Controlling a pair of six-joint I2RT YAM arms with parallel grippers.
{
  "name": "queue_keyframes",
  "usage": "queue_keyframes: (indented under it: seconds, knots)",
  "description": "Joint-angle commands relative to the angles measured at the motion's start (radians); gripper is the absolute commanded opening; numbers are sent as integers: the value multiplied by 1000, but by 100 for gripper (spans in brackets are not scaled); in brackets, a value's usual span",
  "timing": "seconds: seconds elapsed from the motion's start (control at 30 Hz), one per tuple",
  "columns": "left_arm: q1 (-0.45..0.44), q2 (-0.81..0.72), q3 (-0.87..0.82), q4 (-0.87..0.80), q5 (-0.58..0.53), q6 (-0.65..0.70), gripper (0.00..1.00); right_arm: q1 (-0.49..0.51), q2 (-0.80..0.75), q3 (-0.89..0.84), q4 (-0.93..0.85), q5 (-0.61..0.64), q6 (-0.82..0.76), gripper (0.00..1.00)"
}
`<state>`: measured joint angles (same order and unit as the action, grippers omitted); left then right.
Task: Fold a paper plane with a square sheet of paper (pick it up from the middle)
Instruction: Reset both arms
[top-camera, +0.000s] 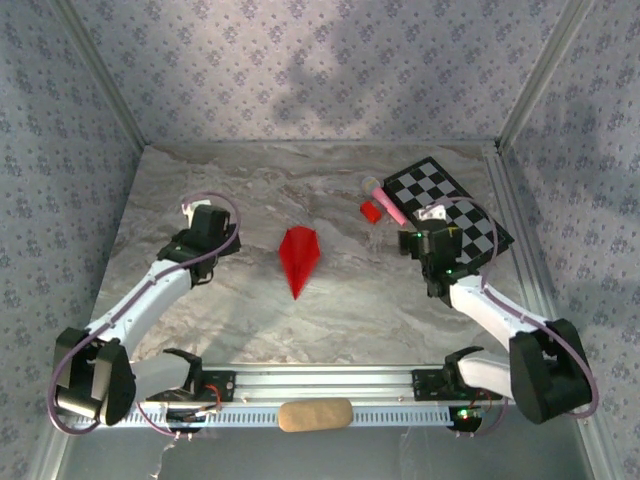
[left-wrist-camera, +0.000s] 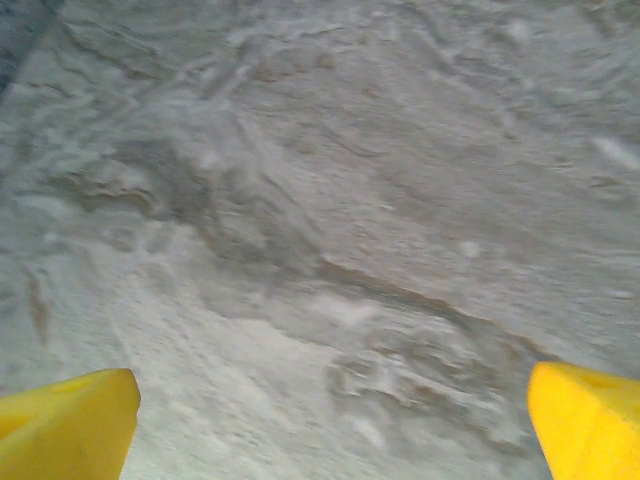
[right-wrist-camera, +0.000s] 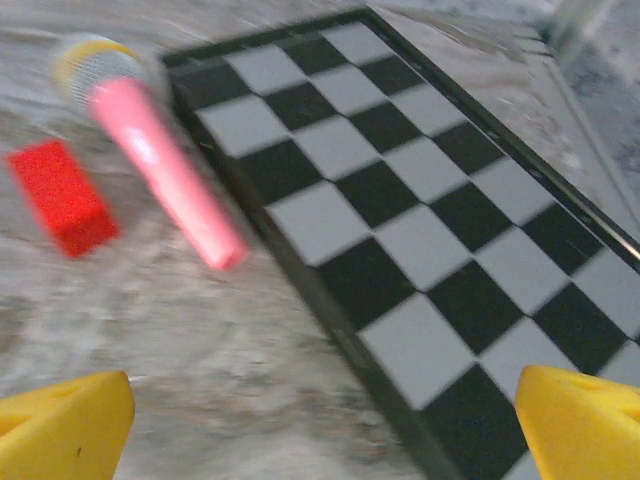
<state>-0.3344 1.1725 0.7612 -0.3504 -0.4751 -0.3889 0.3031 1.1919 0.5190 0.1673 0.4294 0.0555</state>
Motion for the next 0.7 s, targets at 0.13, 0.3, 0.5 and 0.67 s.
queue_keyframes:
  seconds: [0.13,0.3,0.5,0.67]
  knots:
    - [102,8,-153,388,-91,224,100,-160,112,-97,378,-187,-152,99]
    - [190,75,-192,532,-39,222,100,-230,209,-113,505,-327,-190,99]
    - [222,154,-269,785,77,330,100,-305,241,-172,628,-471,-154,100]
    - [222,230,-307,963,150,384,97,-313,317,-120,593,-384,-104,100]
